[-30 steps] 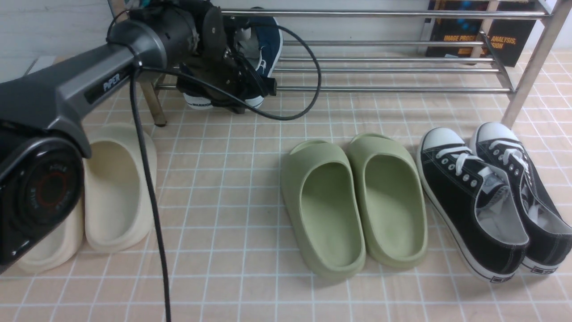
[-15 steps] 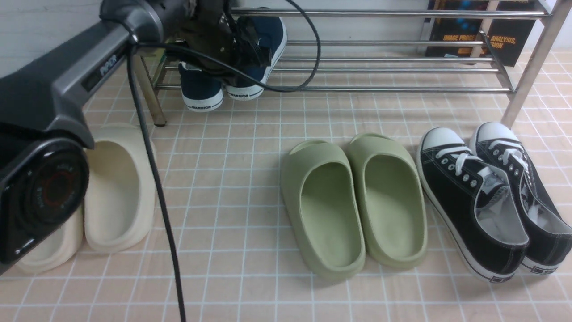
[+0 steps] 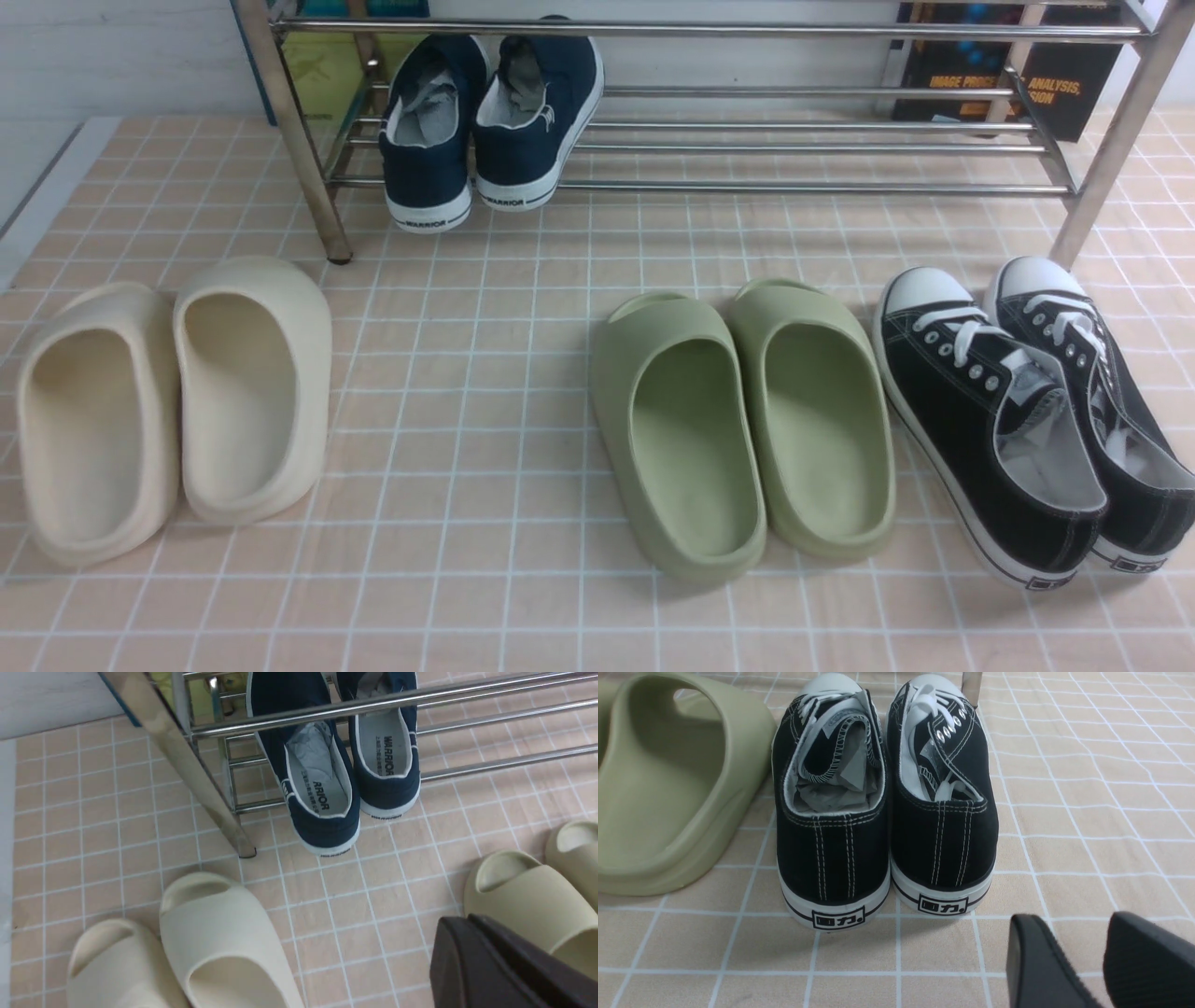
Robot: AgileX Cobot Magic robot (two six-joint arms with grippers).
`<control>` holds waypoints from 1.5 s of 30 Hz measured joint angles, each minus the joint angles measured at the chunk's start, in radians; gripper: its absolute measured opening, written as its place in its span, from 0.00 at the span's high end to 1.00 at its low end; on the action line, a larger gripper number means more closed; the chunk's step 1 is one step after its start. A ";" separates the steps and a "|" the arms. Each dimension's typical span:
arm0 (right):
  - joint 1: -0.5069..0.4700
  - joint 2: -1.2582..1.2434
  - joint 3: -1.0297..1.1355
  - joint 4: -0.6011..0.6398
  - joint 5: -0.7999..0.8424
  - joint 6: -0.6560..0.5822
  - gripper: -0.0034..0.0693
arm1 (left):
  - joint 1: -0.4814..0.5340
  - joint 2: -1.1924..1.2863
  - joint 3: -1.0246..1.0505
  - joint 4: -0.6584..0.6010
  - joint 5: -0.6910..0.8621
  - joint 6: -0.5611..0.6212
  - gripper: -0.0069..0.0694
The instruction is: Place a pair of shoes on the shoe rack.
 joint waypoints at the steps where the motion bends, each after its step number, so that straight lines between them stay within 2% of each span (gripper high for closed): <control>1: 0.000 0.000 0.000 0.000 0.000 0.000 0.63 | 0.000 -0.074 0.077 -0.001 0.000 0.000 0.88; 10: 0.000 0.000 0.000 0.000 0.000 0.000 0.63 | 0.000 -0.504 0.530 0.001 -0.068 -0.070 0.88; 12: 0.000 0.000 0.000 0.000 0.000 0.000 0.63 | 0.000 -0.678 0.673 0.011 -0.080 -0.115 0.88; 17: 0.000 0.000 0.000 0.000 0.000 0.000 0.63 | 0.000 -0.925 0.886 0.058 -0.078 -0.201 0.88; 21: 0.000 0.000 0.000 0.000 0.000 0.000 0.63 | 0.000 -1.055 1.003 0.086 -0.063 -0.223 0.87; 33: 0.000 0.000 0.000 0.000 0.000 0.000 0.63 | 0.000 -1.127 1.057 0.100 -0.023 -0.230 0.86; 42: 0.000 0.000 0.000 0.000 0.000 0.000 0.63 | 0.000 -1.127 1.060 0.250 -0.004 -0.230 0.86; 45: 0.000 0.000 0.000 0.000 0.000 0.000 0.63 | 0.000 -1.137 1.101 0.290 -0.046 -0.231 0.85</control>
